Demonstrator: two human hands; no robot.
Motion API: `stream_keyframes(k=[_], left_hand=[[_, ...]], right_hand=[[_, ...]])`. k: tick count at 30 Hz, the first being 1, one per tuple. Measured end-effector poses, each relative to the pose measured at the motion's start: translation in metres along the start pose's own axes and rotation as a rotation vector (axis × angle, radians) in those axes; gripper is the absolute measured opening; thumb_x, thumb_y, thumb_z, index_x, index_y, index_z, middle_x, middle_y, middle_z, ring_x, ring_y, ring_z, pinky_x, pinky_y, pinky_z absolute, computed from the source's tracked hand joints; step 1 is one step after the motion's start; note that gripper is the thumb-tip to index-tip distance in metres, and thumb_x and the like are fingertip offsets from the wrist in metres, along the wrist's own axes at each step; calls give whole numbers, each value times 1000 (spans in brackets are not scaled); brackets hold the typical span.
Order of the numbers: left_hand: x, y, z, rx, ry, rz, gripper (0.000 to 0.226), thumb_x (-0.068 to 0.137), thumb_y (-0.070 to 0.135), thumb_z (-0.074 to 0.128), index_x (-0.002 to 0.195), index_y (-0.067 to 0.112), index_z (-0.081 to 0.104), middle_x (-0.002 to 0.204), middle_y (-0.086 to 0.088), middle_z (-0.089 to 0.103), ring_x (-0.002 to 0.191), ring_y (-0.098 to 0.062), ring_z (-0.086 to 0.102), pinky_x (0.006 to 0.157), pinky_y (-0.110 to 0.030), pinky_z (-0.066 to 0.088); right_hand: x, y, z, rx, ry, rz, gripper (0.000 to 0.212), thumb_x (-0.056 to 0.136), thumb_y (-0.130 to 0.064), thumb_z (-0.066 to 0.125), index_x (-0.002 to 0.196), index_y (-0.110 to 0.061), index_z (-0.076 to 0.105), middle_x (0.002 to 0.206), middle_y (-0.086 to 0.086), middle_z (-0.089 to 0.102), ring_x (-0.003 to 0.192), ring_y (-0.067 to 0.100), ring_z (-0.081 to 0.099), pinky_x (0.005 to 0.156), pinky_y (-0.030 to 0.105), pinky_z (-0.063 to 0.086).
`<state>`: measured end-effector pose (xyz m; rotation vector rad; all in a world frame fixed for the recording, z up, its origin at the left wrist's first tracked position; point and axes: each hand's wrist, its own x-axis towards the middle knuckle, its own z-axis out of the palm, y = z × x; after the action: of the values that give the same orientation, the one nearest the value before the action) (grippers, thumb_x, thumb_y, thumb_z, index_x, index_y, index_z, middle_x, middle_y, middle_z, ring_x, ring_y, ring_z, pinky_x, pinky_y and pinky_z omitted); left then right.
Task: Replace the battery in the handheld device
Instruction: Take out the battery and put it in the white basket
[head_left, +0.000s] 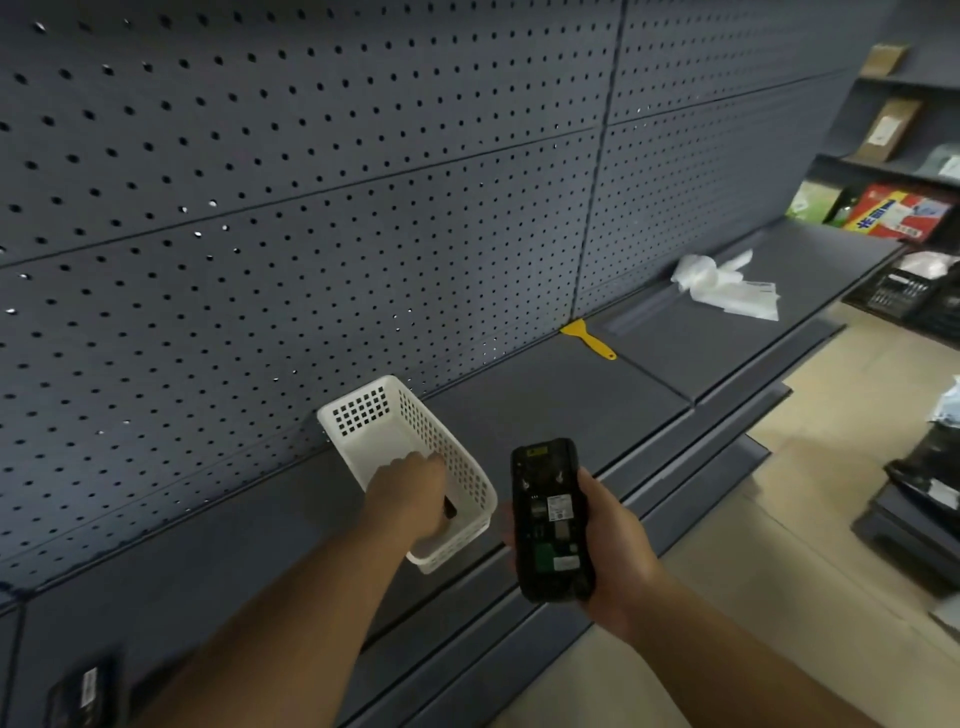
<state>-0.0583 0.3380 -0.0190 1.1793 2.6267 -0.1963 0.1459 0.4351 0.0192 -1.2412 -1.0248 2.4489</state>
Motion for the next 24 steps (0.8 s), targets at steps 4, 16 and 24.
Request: stream_keyframes(k=[4, 16, 24], left_hand=[[-1, 1, -2, 64, 9, 22, 44, 84, 31, 72, 121, 13, 55, 114, -9, 63, 101, -30, 66, 74, -36, 44], [-54, -56, -47, -194, 428, 10, 36, 89, 34, 67, 118, 14, 60, 117, -5, 63, 103, -25, 61, 80, -40, 55], [-123, -154, -23, -199, 434, -212, 30, 90, 36, 66, 113, 18, 59, 111, -2, 65, 99, -22, 61, 83, -39, 54]], right_hand=[[0, 1, 5, 25, -17, 27, 63, 108, -52, 36, 120, -3, 74, 111, 29, 77, 97, 40, 70, 76, 46, 62], [-4, 33, 76, 15, -193, 47, 65, 107, -52, 34, 103, -13, 86, 114, 25, 78, 87, 39, 70, 80, 50, 59], [-8, 89, 147, -62, -316, 136, 59, 106, -52, 40, 115, -9, 79, 105, 26, 77, 76, 38, 73, 73, 49, 62]])
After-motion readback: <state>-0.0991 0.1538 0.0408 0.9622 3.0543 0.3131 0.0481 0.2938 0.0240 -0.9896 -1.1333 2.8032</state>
